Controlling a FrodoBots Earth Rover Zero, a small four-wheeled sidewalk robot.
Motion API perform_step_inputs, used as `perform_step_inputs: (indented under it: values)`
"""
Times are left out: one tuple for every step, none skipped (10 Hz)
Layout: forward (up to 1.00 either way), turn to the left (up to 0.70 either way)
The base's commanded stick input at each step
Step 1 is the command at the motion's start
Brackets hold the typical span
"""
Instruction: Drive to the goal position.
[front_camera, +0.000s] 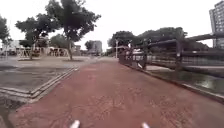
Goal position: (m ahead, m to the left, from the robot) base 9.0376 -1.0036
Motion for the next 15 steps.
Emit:
perform_step_inputs:
  values:
    - [0.70, 0.42]
    - [0.70, 0.42]
    - [0.70, 0.42]
    - [0.70, 0.07]
    - [0.70, 0.07]
    - [0.70, 0.07]
    - [0.70, 0.07]
    - [0.70, 0.07]
    - [0.70, 0.07]
    - [0.70, 0.07]
    - [0.70, 0.07]
    - [0.70, 0.07]
    - [0.70, 0.07]
    - [0.70, 0.07]
    - [0.70, 0.07]
